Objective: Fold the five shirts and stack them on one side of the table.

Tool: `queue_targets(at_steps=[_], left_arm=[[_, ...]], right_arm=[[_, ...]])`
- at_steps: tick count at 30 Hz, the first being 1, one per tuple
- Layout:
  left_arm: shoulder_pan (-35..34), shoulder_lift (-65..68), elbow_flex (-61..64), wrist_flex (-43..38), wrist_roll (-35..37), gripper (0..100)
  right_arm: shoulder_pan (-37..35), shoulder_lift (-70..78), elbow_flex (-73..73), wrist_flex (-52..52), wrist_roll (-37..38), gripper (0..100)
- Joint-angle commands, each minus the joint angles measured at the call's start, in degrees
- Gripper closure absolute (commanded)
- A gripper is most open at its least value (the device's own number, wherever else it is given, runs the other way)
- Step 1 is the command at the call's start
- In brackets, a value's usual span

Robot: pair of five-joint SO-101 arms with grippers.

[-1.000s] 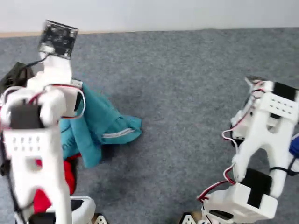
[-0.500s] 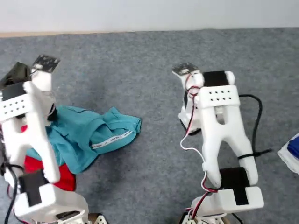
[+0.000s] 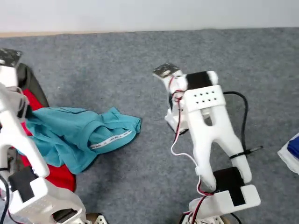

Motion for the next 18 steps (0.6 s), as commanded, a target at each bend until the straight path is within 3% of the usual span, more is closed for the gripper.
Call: queue_targets(at_steps=[1, 11, 18], left_arm=[[-3.52, -1.76, -9.10, 4.92, 1.23, 87], [-13.36, -9.93, -9.01, 6.59, 1.58, 87], [-22.51, -10.11, 1.89, 4.13, 1.41, 87]], right_arm=[[-4.53, -2.59, -5.54, -0.84, -0.09, 98.8], [-16.84, -0.13, -8.00, -10.15, -0.09, 98.1], [-25.01, 8.57, -11.69, -13.93, -0.53, 82.4]])
